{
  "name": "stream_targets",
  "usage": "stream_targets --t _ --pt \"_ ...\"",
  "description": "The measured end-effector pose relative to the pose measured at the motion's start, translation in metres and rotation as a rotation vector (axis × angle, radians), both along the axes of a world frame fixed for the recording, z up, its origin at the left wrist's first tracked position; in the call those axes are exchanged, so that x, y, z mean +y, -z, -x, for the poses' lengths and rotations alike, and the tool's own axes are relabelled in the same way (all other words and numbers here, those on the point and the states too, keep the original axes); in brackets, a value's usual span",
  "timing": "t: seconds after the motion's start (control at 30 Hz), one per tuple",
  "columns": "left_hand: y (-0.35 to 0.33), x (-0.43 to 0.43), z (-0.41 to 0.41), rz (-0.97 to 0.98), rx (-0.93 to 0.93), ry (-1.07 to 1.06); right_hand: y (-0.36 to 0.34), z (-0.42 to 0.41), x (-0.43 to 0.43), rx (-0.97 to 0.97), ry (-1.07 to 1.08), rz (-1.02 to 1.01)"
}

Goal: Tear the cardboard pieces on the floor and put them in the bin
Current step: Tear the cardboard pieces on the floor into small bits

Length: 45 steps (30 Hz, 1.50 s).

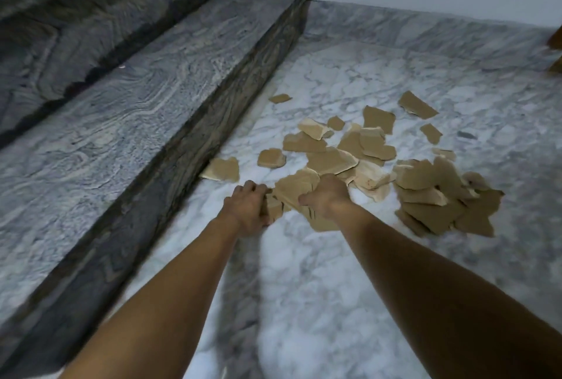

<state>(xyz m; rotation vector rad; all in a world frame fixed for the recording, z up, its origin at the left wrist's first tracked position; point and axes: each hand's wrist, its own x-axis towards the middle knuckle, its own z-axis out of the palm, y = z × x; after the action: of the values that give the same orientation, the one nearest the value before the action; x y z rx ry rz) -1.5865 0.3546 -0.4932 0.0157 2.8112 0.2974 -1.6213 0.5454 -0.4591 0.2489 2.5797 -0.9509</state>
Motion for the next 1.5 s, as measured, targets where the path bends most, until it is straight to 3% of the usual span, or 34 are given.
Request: stream_targets --t 0.13,0.2,0.37,0.53,0.63,0.73,1.03,1.23,1.37,1.5 --pt "0.002 -0.01 -0.01 -0.232 0.014 -0.126 0.015 -0.011 -0.025 0.126 0.095 -0.003" --pt "0.002 -0.017 -0.009 -0.229 -0.029 -0.158 0.019 -0.013 -0.027 0.151 0.046 -0.031" --pt "-0.021 -0.053 0.007 -0.188 -0.067 -0.145 0.013 -0.001 -0.015 -0.053 -0.14 -0.105" --pt "-0.027 -0.111 0.04 -0.083 -0.014 -0.157 -0.018 0.022 -0.006 -0.236 -0.264 -0.004" --pt "-0.014 -0.112 0.054 -0.067 -0.104 -0.118 -0.036 0.06 -0.023 -0.087 -0.39 -0.015" --pt "-0.003 -0.101 0.061 -0.029 -0.086 -0.156 -0.031 0.096 -0.058 0.081 -0.541 -0.2" --pt "0.015 -0.112 0.052 -0.077 -0.095 -0.273 -0.012 0.106 -0.128 0.086 -0.762 -0.396" --pt "0.006 -0.122 0.057 -0.268 -0.095 -0.406 -0.001 0.099 -0.12 0.201 -0.679 -0.24" --pt "-0.008 -0.12 0.064 -0.172 -0.191 -0.445 -0.001 0.108 -0.103 0.08 -0.686 -0.277" --pt "-0.045 -0.063 0.102 -0.226 -0.218 -0.44 -0.037 0.154 -0.015 -0.047 -0.599 -0.172"
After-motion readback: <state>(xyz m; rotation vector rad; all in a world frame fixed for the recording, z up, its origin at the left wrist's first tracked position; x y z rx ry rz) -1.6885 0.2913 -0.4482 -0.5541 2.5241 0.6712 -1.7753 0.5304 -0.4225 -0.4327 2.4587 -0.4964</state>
